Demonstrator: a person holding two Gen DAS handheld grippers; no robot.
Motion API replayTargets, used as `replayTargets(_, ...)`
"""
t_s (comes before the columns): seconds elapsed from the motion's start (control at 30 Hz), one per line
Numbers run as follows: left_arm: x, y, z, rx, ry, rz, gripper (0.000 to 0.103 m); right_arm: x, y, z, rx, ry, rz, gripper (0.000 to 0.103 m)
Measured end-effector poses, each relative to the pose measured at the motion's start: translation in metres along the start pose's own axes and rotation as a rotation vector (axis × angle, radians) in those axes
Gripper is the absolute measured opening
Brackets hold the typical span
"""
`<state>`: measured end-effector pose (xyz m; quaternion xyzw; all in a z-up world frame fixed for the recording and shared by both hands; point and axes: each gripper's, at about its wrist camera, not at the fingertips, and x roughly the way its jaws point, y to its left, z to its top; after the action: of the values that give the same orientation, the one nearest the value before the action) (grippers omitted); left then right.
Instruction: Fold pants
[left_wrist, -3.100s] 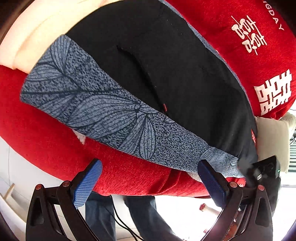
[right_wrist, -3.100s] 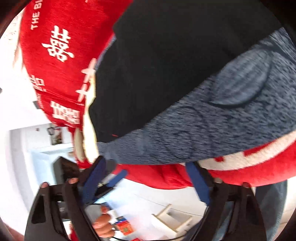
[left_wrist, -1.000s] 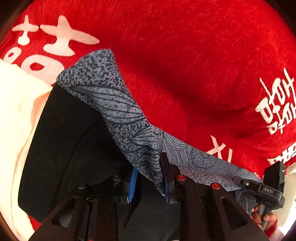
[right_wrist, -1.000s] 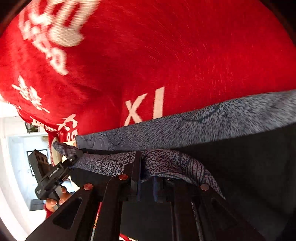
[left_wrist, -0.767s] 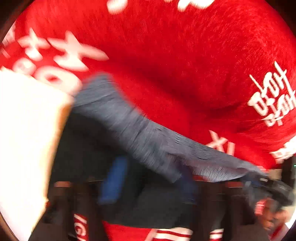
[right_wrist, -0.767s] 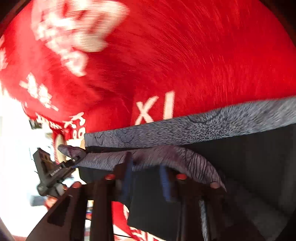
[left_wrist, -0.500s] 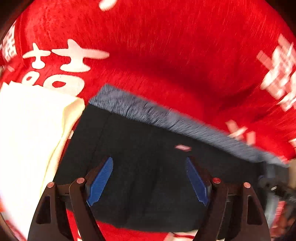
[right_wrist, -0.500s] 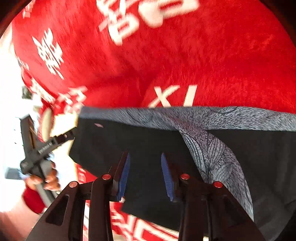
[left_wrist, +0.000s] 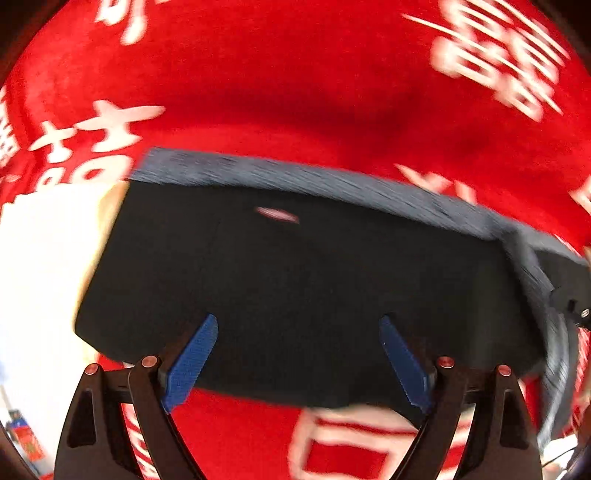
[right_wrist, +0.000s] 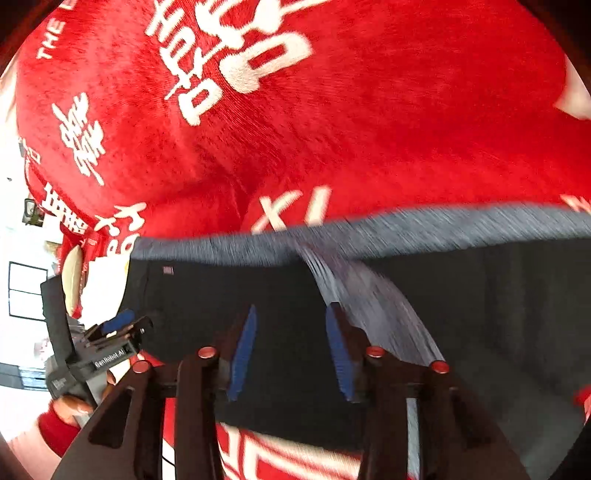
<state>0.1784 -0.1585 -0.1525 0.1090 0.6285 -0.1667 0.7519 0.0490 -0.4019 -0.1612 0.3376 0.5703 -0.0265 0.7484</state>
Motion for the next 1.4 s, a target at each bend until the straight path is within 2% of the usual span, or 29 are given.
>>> replayTargets(0.13, -0.009, -0.054, -0.032, 0.098, 0.040, -0.140, 0.090, -0.036, -0.029, -0.049, 0.095, -0.021, -0.059, 0.044)
replayTargets(0.23, -0.015, -0.096, -0.060, 0.172, 0.070, -0.201, 0.090, -0.063, -0.052, -0.096, 0.192, -0.053, -0.107, 0.044)
replayTargets(0.33, -0.024, -0.122, -0.083, 0.205, 0.086, -0.283, 0.090, -0.089, -0.080, -0.152, 0.288, -0.084, -0.159, 0.044)
replayTargets(0.43, -0.033, -0.148, -0.109, 0.262, 0.102, -0.319, 0.090, -0.110, -0.098, -0.200, 0.375, -0.113, -0.197, 0.044)
replayTargets(0.53, -0.034, -0.157, -0.116, 0.286, 0.118, -0.355, 0.090, -0.127, -0.117, -0.237, 0.432, -0.128, -0.247, 0.044)
replayTargets(0.67, -0.037, -0.181, -0.125, 0.316, 0.126, -0.362, 0.090, -0.136, -0.136, -0.269, 0.478, -0.121, -0.294, 0.044)
replayTargets(0.93, -0.019, -0.218, -0.119, 0.290, 0.159, -0.356, 0.090, -0.143, -0.181, -0.289, 0.526, -0.111, -0.286, 0.044)
replayTargets(1.03, -0.011, -0.231, -0.116, 0.263, 0.179, -0.350, 0.090, -0.146, -0.197, -0.292, 0.535, -0.106, -0.243, 0.044)
replayTargets(1.2, -0.002, -0.246, -0.115, 0.245, 0.207, -0.340, 0.090, -0.154, -0.206, -0.285, 0.481, -0.137, -0.134, 0.044)
replayTargets(1.33, 0.003, -0.250, -0.115, 0.227, 0.231, -0.342, 0.090, -0.142, -0.204, -0.275, 0.435, -0.102, -0.079, 0.044)
replayTargets(1.37, 0.005, -0.251, -0.114, 0.218, 0.235, -0.343, 0.090, -0.136, -0.205, -0.273, 0.436, -0.072, -0.064, 0.042)
replayTargets(1.4, 0.006, -0.250, -0.114, 0.211, 0.237, -0.344, 0.090, -0.134, -0.206, -0.273, 0.442, -0.052, -0.052, 0.022)
